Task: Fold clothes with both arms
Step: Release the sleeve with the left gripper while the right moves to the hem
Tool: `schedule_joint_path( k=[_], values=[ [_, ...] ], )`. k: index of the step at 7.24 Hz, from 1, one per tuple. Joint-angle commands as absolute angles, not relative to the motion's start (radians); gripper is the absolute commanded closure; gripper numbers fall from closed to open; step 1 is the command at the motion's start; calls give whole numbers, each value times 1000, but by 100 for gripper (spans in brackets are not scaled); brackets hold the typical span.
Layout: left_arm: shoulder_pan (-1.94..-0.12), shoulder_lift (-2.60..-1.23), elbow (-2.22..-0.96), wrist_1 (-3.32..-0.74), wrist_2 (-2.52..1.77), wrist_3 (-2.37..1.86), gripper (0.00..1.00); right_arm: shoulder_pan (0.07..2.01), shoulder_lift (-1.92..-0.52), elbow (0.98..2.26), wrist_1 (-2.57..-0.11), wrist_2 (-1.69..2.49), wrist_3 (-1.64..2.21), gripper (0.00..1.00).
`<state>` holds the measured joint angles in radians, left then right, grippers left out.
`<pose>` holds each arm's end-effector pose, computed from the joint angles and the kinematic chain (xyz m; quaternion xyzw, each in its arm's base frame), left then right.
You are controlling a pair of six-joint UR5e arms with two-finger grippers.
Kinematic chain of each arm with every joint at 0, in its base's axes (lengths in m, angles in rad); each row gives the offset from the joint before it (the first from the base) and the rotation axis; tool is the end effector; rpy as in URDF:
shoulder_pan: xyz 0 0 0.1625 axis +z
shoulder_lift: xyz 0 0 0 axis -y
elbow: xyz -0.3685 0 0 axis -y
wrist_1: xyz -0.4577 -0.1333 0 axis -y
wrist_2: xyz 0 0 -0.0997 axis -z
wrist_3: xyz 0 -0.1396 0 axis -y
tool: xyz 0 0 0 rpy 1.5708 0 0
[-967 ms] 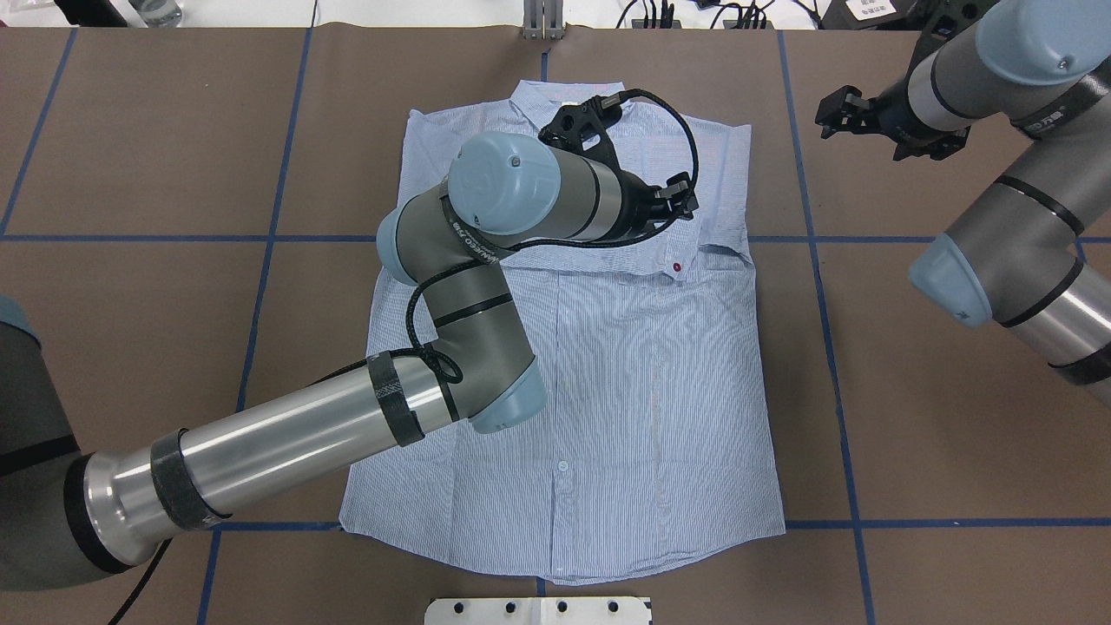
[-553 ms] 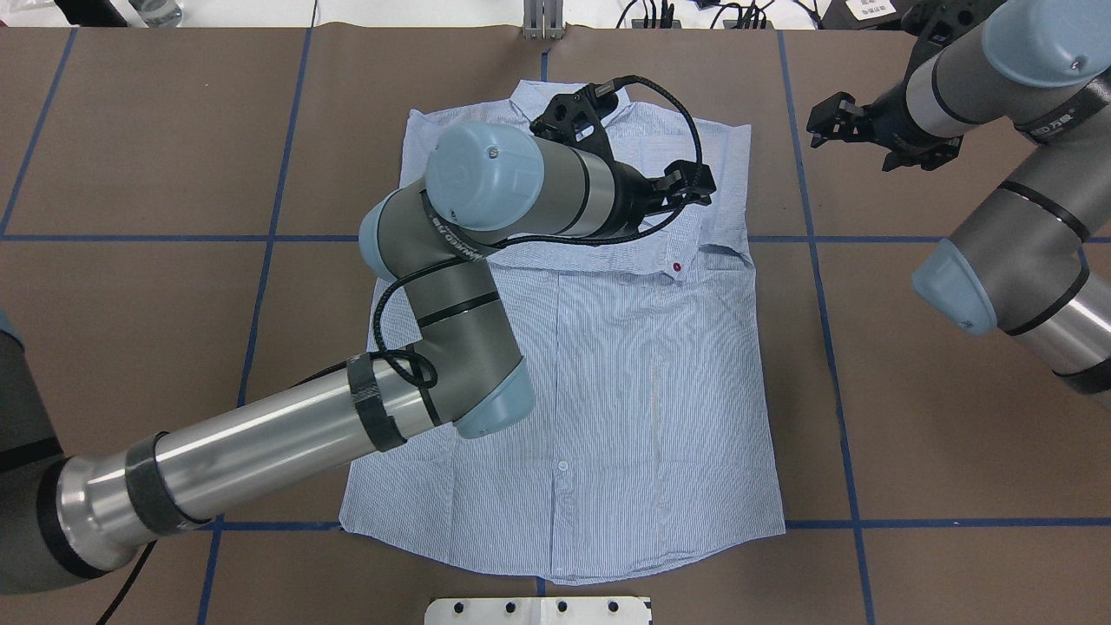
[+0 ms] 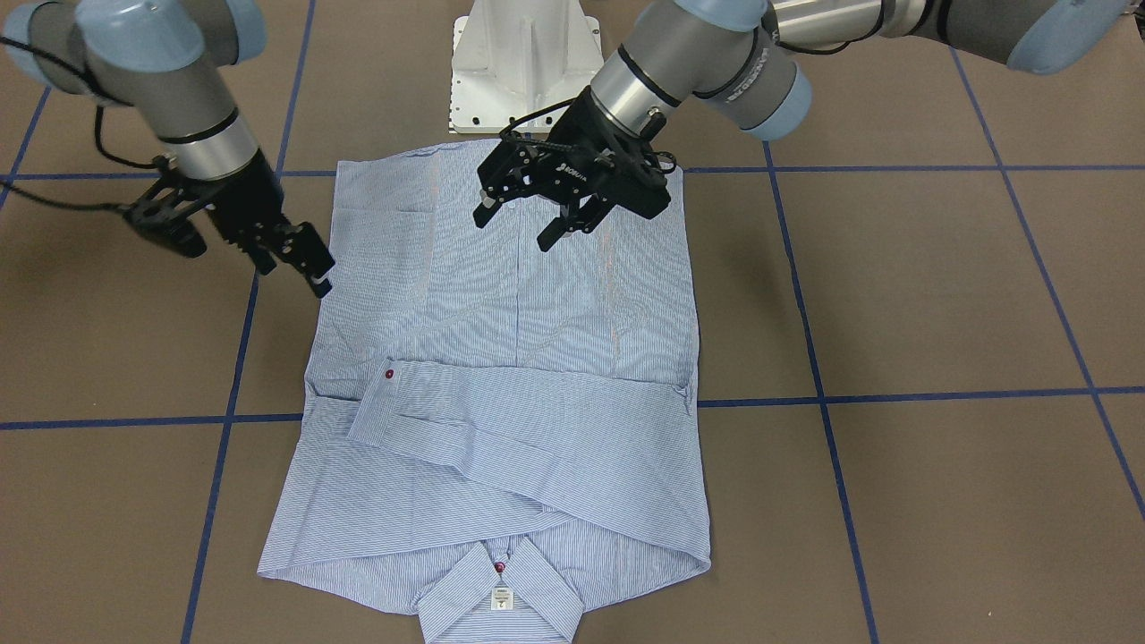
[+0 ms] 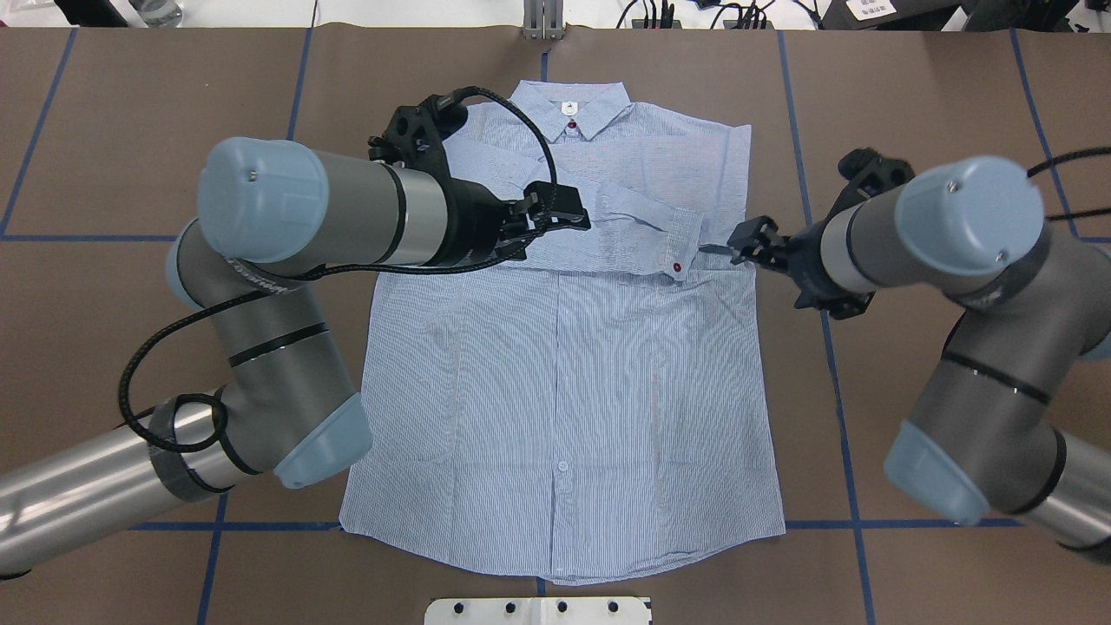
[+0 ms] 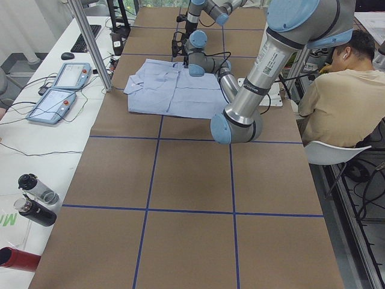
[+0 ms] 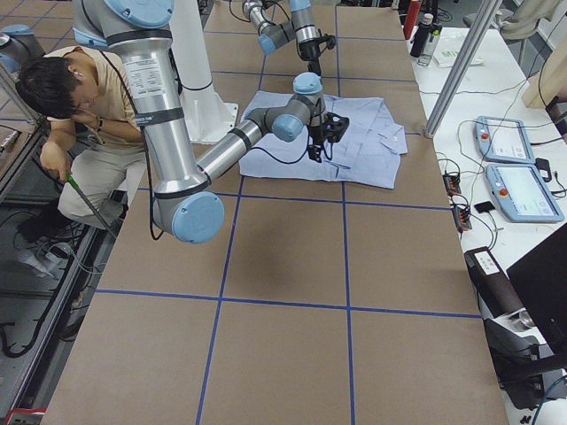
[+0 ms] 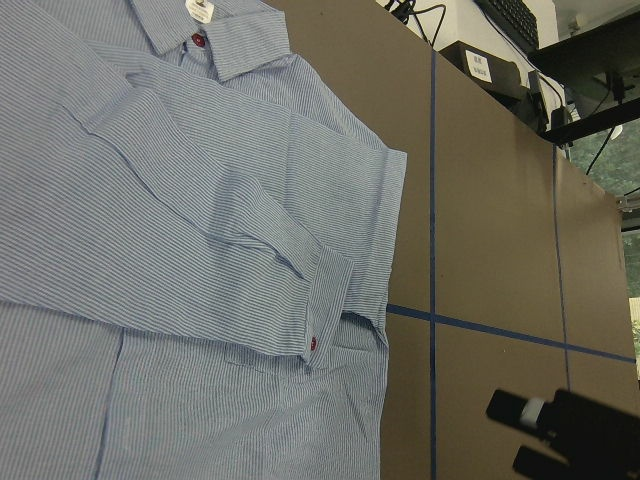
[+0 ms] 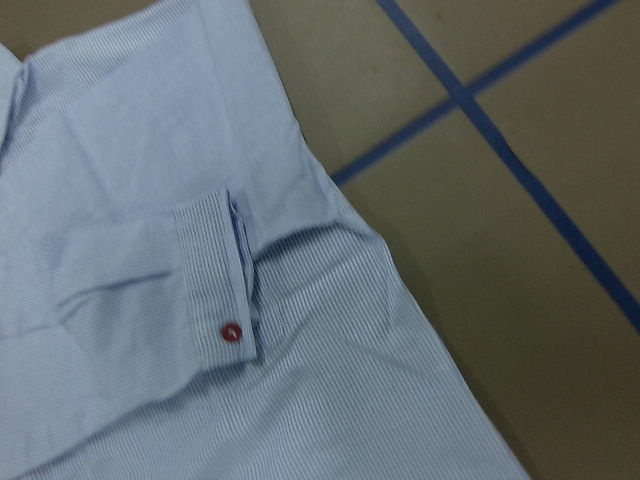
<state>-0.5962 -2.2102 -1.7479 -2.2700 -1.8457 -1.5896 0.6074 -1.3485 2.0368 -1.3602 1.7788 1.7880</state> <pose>0.5033 -0.4568 0.0325 0.0985 0.6810 -0.1280 0.7142 -0.4361 -0.4303 0.2382 -0.0080 -0.4420 0.3176 0.8388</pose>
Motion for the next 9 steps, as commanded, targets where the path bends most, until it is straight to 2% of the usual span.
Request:
schedule_joint_path(
  k=[1,3,4,7,9],
  values=[
    [-645,-2152,-1792,-2255,-1929,-1600,8,378,-1469,2169,-1374,1660,2077,1],
    [-666,-2097,-1883,-2202,-1944,-1600,9,210,-1599,2235,-1367,1562,2233,4],
    [-666,-2097,-1885,-2200,-1941,-1600,9,174,-1608,2246,-1367,1515,2279,8],
    [-664,-2095,-1885,-2200,-1939,-1600,9,137,-1631,2148,-1275,1489,2276,15],
    [-666,-2095,-1885,-2200,-1937,-1600,9,114,-1631,2111,-1216,1488,2279,15]
  ],
)
